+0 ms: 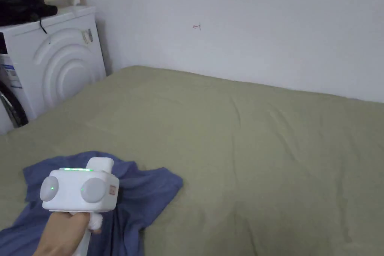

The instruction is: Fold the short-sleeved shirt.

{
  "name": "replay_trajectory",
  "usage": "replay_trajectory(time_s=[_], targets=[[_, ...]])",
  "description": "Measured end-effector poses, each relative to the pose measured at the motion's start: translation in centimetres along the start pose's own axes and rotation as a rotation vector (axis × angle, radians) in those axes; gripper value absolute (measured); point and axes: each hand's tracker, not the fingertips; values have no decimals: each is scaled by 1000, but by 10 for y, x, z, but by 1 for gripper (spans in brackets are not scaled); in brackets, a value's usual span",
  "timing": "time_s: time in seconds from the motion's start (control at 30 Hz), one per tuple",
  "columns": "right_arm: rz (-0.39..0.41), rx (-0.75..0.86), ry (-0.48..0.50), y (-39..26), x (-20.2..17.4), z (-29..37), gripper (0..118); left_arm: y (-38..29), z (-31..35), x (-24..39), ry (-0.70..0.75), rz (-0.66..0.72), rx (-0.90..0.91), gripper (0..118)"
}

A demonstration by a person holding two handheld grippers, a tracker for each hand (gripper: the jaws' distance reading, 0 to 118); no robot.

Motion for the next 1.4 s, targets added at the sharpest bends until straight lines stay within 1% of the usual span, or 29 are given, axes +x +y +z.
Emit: replay_trajectory(time_s=[0.03, 0.13, 0.23, 0.4, 0.57, 0.67, 0.73, 0.83, 0.97, 1.07, 1.1, 1.17, 1.2, 1.23, 1.27, 1.3, 1.4], targets=[[-10, 7, -14, -1, 8, 7, 0, 4, 10, 10, -9, -7, 17, 2], [-46, 31, -62, -5, 35, 31, 0, 19, 41, 53, -64, -103, 74, 2], [-76, 54, -113, -9, 61, 53, 0, 31, 73, 111, -170, -153, 123, 2], [-111, 81, -214, -16, 108, 88, 0, 37, 114, 231, -368, -309, 181, 2], [-149, 79, -324, -27, 154, 112, 0, 25, 141, 356, -600, -426, 165, 2], [-176, 67, -377, -35, 178, 120, 0, 11, 142, 423, -691, -491, 146, 2], [-196, 60, -398, -42, 190, 121, 0, -3, 135, 462, -755, -526, 100, 2], [-219, 35, -426, -52, 206, 117, 0, -29, 111, 507, -783, -568, 12, 2], [-243, -7, -438, -65, 219, 105, 0, -75, 49, 545, -712, -620, -139, 2], [-256, -40, -438, -73, 224, 94, 0, -109, 11, 553, -644, -627, -237, 3], [-256, -49, -438, -74, 225, 92, 0, -114, 5, 551, -633, -626, -245, 3], [-254, -60, -439, -78, 227, 86, 0, -121, 12, 541, -651, -600, -223, 5], [-255, -65, -438, -78, 229, 84, 0, -121, 15, 535, -674, -581, -202, 18], [-255, -67, -435, -78, 229, 83, 0, -119, 19, 528, -704, -553, -174, 49], [-252, -68, -434, -77, 229, 82, 0, -109, 15, 528, -708, -527, -143, 89], [-249, -69, -436, -75, 228, 81, 0, -105, 18, 520, -715, -510, -134, 118], [-251, -53, -428, -69, 224, 84, 0, -84, 35, 487, -733, -461, -58, 117]])
